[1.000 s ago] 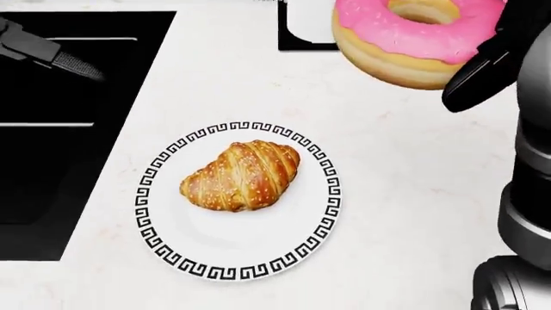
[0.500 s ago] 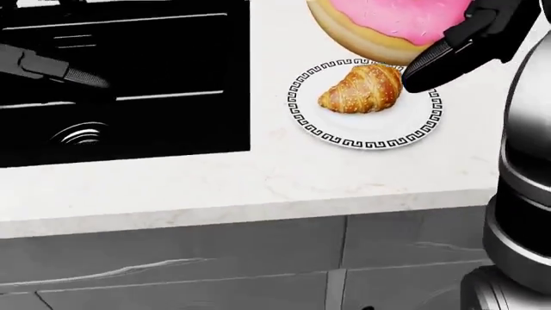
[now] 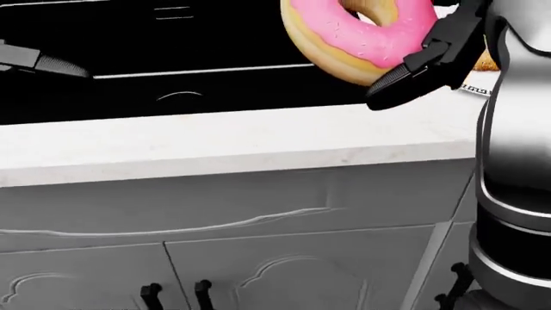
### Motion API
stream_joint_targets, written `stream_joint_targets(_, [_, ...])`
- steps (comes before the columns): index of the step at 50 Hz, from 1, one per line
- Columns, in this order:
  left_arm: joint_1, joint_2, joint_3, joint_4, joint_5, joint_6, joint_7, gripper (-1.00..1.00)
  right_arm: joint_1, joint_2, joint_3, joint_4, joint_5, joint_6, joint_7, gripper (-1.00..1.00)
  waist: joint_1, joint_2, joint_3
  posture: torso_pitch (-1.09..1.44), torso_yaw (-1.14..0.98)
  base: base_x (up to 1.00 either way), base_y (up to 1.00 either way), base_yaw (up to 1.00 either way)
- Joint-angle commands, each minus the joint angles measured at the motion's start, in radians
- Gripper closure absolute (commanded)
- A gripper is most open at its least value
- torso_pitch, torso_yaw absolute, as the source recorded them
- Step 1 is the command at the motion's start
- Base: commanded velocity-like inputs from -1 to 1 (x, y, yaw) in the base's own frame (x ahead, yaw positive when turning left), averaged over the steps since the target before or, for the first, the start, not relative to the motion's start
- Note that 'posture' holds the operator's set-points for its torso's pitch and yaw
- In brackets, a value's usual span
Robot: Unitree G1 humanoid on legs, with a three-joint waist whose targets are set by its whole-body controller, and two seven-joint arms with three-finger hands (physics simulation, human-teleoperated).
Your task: Place the pastries on the plates.
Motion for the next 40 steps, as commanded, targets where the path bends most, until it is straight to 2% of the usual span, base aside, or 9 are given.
stream_joint_targets(1, [-0.033, 0.022, 0.031, -0.027, 0.004, -0.038, 0.017, -1.0, -0.045, -0.004, -0.001, -0.032, 0.015, -0.043, -0.027, 1.0, 0.009, -0.007, -0.032, 0.0, 0.0, 0.0, 0.65, 0.0])
stream_joint_targets(5, [-0.03, 0.018, 0.028, -0.022, 0.001, -0.043, 0.023, -1.0, -0.043, -0.008, 0.004, -0.034, 0.024, -0.04, -0.037, 1.0, 0.001, 0.061, -0.011, 0.0, 0.0, 0.04, 0.65, 0.0])
stream_joint_targets(7, [-0.025, 0.02, 0.034, -0.03, -0.005, -0.039, 0.024, -1.0, -0.034, -0.007, 0.009, -0.037, 0.025, -0.042, -0.043, 1.0, -0.001, 0.172, -0.024, 0.0, 0.0, 0.19, 0.8, 0.0])
stream_joint_targets(17, [-0.007, 0.026, 0.032, -0.005, -0.009, -0.071, 0.024, -1.0, -0.001, 0.002, 0.005, -0.031, 0.04, -0.067, -0.07, 1.0, -0.01, -0.059, 0.008, 0.0, 0.0, 0.32, 0.95, 0.0])
stream_joint_targets(18, [-0.005, 0.026, 0.031, -0.013, -0.008, -0.065, 0.024, -1.0, 0.0, 0.003, 0.005, -0.033, 0.043, -0.068, -0.072, 1.0, -0.001, 0.006, 0.046, 0.0, 0.0, 0.42, 1.0, 0.0])
stream_joint_targets(25, [-0.002, 0.027, 0.037, -0.015, -0.012, -0.064, 0.024, -1.0, 0.006, 0.001, 0.003, -0.036, 0.054, -0.069, -0.08, 1.0, -0.012, 0.037, 0.002, 0.0, 0.0, 0.43, 0.92, 0.0])
stream_joint_targets(28, [0.008, 0.024, 0.039, -0.018, -0.013, -0.068, 0.025, -1.0, 0.012, 0.001, 0.001, -0.042, 0.06, -0.07, -0.084, 1.0, -0.007, 0.153, -0.032, 0.0, 0.0, 0.43, 0.91, 0.0])
stream_joint_targets(29, [0.008, 0.024, 0.039, -0.016, -0.013, -0.071, 0.025, -1.0, 0.011, 0.0, 0.002, -0.045, 0.06, -0.066, -0.084, 1.0, 0.037, 0.1, -0.031, 0.0, 0.0, 0.43, 0.0, 1.0])
stream_joint_targets(40, [-0.001, 0.039, 0.048, -0.022, -0.031, -0.054, 0.023, -1.0, -0.006, -0.007, 0.0, -0.049, 0.079, -0.046, -0.087, 0.99, 0.054, 0.04, 0.014, 0.0, 0.0, 0.42, 0.0, 1.0])
